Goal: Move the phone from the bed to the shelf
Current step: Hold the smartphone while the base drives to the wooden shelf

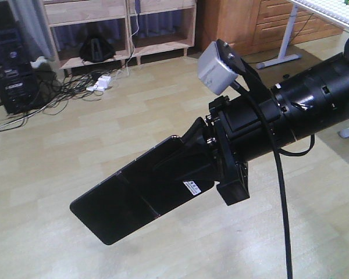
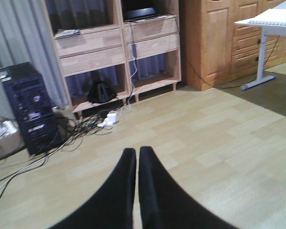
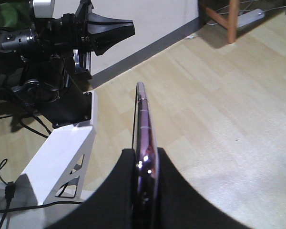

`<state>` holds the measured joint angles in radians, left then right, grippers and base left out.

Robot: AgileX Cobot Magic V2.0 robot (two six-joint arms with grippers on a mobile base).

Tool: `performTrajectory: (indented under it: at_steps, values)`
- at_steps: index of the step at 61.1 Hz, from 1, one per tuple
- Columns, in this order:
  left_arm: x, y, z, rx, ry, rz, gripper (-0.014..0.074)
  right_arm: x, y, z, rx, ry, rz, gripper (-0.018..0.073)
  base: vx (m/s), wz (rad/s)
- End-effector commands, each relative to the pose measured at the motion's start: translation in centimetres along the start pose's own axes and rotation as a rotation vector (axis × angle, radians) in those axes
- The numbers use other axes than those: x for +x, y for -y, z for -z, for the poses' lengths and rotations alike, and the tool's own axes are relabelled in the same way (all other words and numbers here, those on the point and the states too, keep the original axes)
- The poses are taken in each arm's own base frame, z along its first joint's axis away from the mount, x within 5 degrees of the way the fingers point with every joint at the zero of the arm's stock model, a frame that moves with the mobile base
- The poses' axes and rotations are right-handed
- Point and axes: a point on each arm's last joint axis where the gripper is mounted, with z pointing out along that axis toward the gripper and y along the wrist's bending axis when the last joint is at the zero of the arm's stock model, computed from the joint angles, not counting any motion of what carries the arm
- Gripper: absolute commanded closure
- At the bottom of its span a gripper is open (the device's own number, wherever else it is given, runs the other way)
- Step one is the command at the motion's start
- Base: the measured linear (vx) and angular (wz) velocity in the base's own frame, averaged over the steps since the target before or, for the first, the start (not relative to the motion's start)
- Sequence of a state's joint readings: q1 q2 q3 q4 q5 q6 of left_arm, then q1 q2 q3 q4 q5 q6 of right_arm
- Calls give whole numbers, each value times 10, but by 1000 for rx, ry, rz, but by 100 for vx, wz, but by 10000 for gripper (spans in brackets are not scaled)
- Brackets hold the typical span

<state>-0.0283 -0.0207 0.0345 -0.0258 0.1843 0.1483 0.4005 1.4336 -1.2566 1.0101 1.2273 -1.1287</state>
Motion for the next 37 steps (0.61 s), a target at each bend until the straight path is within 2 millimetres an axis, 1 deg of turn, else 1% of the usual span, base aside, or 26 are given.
performTrajectory:
  at_steps: [1, 37]
  values:
    - [-14, -2, 2, -10, 99, 15, 595, -14, -19, 12, -62, 73, 24, 561, 43, -18]
    - [-14, -2, 2, -10, 99, 15, 595, -14, -19, 12, -62, 73, 24, 561, 45, -20]
